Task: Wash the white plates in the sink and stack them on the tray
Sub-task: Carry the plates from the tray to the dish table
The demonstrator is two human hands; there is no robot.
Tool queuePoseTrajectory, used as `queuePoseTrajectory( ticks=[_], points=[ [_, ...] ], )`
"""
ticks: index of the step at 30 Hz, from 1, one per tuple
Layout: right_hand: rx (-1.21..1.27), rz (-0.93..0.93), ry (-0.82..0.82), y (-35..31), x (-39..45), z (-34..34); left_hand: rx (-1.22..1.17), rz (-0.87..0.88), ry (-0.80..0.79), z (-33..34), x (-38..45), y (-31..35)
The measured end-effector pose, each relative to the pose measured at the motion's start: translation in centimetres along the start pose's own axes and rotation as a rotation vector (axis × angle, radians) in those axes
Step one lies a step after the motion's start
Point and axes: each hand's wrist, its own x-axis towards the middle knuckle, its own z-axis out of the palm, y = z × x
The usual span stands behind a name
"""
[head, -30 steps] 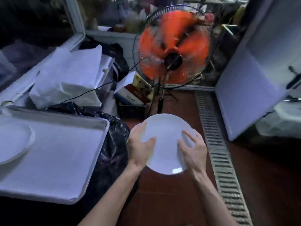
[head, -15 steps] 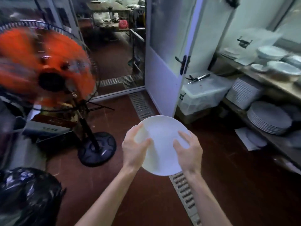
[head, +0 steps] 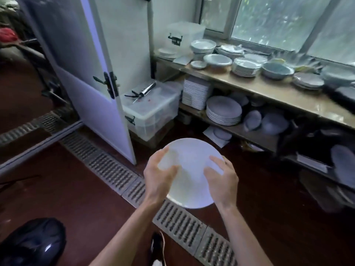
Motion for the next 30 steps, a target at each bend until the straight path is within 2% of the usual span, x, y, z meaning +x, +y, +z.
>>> queuePoseTrajectory(
  ticks=[9, 17, 23, 30],
  points=[
    [-0.071, 0.077, 0.265, 1.0, 12.1, -0.8, 0.006, 0.095, -0.246, 10.4, 13.2, 2.5],
    [-0.049, 0.163, 0.429, 3.0, 20.2, -2.9, 0.022, 0.103, -0.427, 19.5, 20.1, 4.7],
    [-0.009, 0.200, 0.488, 6.5, 28.7, -5.5, 0.031, 0.102, -0.476, 28.4, 24.6, 5.8],
    [-0.009, 0.181, 0.506, 9.7, 40.4, -9.9, 0.018, 0.080, -0.440, 40.1, 30.4, 8.4]
  ],
)
